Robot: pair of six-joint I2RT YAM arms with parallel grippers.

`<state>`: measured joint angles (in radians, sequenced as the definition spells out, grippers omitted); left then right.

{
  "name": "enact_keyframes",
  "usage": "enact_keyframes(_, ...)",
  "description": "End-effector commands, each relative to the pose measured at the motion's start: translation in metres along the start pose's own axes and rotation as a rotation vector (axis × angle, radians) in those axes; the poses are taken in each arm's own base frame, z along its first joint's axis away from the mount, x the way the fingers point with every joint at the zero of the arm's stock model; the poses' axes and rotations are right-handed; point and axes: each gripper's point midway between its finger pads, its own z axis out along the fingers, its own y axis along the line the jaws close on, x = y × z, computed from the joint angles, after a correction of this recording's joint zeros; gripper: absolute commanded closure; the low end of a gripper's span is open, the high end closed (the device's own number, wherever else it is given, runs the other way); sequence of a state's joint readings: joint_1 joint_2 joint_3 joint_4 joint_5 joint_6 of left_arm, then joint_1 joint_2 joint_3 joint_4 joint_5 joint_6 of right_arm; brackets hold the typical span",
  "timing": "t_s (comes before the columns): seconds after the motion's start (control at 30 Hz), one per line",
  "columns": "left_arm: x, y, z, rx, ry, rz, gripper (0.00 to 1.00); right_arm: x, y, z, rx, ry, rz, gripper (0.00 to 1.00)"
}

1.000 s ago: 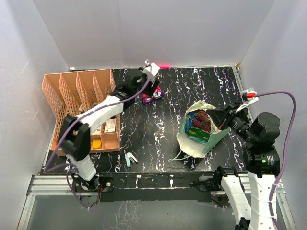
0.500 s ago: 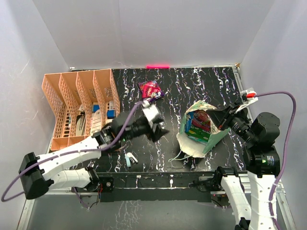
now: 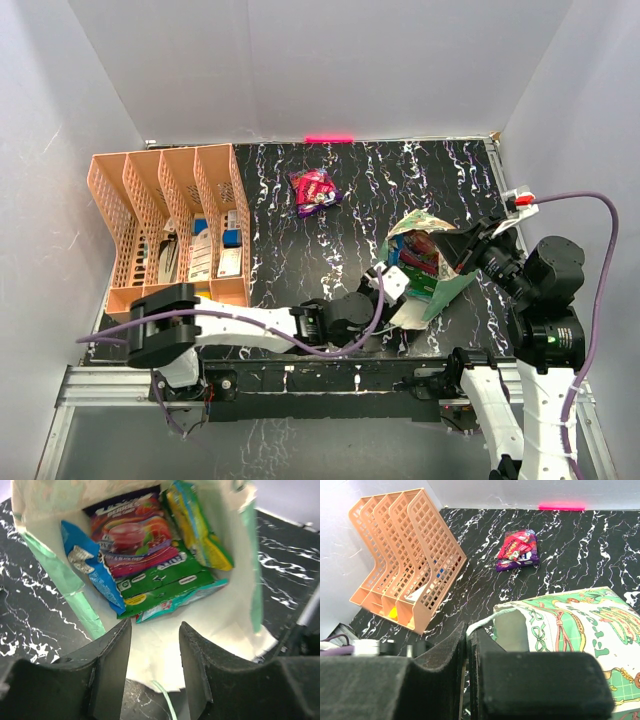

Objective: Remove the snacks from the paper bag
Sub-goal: Take out the snack from the paper bag.

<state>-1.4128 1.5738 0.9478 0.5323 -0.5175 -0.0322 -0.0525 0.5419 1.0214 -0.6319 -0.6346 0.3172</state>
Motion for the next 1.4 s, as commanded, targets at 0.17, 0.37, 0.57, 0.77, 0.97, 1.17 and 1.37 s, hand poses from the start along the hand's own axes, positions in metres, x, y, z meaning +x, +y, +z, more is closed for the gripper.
enact_keyframes(0.17,-0.02,0.022,0.045,-0.319,-0.152,-0.061,0.61,-0.029,0.019,-0.007,-0.044,-0.082,-0.056,0.93)
enact_keyframes(0.37,-0.003,0.024,0.067,-0.413,-0.119,-0.003,0.6,-0.03,0.019,-0.009,-0.038,-0.087,-0.061,0.93)
enact_keyframes(0.57,0.009,0.036,0.076,-0.528,-0.118,0.012,0.47,-0.031,0.021,-0.009,-0.047,-0.091,-0.059,0.93)
enact_keyframes(0.77,0.017,0.05,0.093,-0.582,-0.122,0.041,0.37,-0.033,0.022,-0.009,-0.054,-0.096,-0.059,0.93)
enact_keyframes(0.97,0.011,0.064,0.109,-0.629,-0.165,0.109,0.39,-0.032,0.024,-0.008,-0.063,-0.092,-0.052,0.93)
enact_keyframes(1.17,0.015,0.086,0.116,-0.68,-0.168,0.15,0.46,-0.033,0.025,-0.011,-0.057,-0.095,-0.052,0.93)
enact_keyframes(1.37,-0.001,0.082,0.107,-0.566,-0.201,0.172,0.62,-0.031,0.023,-0.011,-0.049,-0.092,-0.055,0.93)
